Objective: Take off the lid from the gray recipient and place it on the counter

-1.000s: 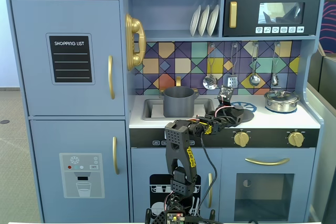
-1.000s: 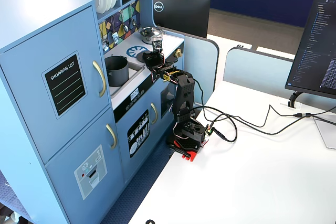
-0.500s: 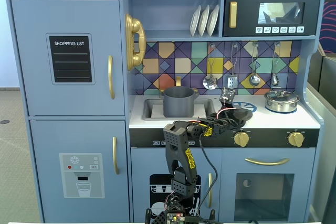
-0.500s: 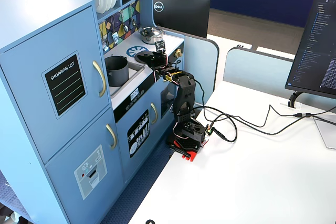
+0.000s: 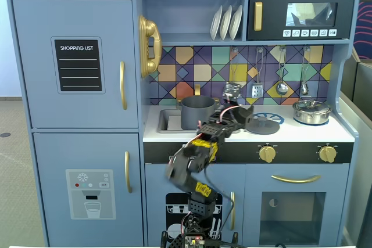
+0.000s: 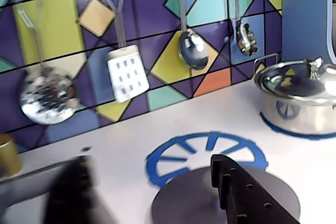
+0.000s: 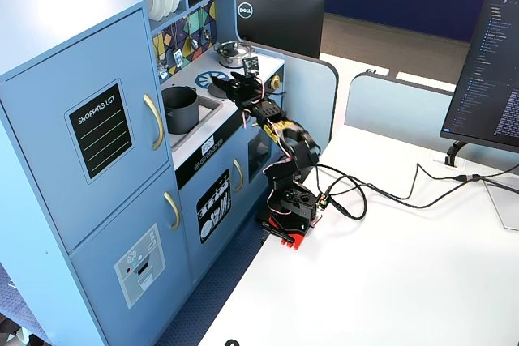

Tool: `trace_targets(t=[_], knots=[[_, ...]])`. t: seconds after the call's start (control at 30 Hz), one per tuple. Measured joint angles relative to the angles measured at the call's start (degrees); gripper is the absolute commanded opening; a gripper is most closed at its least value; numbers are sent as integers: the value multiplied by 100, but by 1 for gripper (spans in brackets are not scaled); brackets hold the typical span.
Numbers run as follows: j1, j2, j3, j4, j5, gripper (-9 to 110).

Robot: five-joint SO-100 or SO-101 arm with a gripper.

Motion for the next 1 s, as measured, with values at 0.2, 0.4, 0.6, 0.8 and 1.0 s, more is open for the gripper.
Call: trace_targets(t=[0.2, 0.4, 0.6, 0.8, 1.0], knots=[[-378, 2522, 237, 3067, 211, 0], [-1380, 3287, 562, 6223, 387, 0], [-2733, 3261, 1986, 7392, 193, 0], [-3120, 3779, 3419, 7312, 378, 0], [-3085, 4157, 4078, 7646, 193, 0]])
